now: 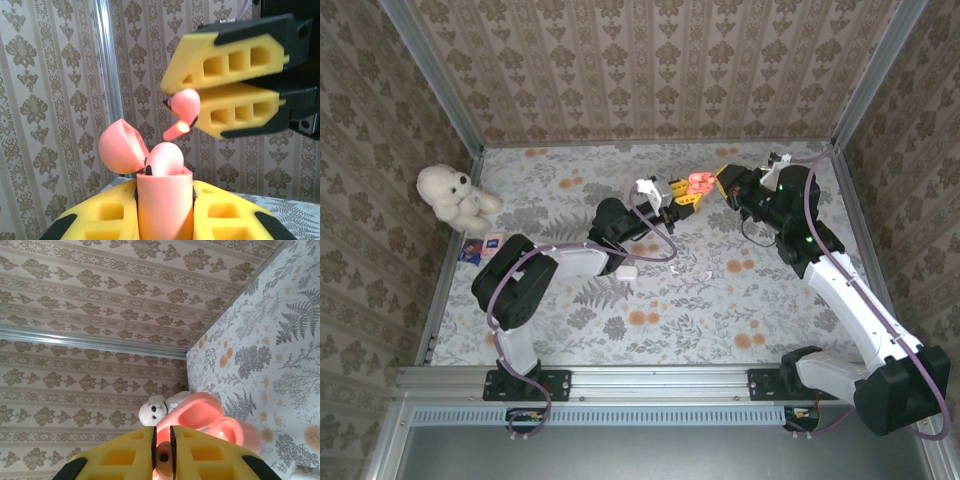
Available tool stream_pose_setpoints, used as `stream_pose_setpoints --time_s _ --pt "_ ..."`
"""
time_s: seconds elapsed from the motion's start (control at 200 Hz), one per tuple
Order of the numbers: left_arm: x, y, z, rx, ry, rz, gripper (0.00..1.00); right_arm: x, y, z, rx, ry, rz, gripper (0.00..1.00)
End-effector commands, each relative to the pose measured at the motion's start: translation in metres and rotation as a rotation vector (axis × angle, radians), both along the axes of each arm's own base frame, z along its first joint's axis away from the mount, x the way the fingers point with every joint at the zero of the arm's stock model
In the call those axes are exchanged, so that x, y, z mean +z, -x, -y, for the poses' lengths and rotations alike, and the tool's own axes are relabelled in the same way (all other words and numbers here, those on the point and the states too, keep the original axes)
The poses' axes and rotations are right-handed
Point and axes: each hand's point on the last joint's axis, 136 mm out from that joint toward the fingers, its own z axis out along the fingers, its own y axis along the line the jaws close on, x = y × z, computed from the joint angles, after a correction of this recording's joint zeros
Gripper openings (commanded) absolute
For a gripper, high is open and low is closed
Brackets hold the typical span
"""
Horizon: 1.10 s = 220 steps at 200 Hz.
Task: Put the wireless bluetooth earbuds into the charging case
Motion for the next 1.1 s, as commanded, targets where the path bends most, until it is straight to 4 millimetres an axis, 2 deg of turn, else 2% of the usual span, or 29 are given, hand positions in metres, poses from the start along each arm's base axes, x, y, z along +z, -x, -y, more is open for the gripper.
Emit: stream_pose_setpoints --time_s 0.0,0.16,0.635,1.095 --pt "0.051 0.008 -0.011 0.010 0.088 0.112 0.00 0.009 0.004 -0.001 0.007 -0.029 0.027 0.18" --pt "0.057 0.012 -0.011 -0.004 0.096 0.120 0.00 0.007 0.002 -0.002 0.007 -0.032 0.024 0.18" --pt "0.057 0.017 -0.010 -0.019 0.093 0.122 0.00 0.005 0.000 -0.005 0.017 -0.048 0.015 0.18" --pt "0.061 0.028 -0.011 -0.050 0.096 0.134 0.00 -0.025 -0.008 0.001 -0.024 -0.012 -0.065 0.18"
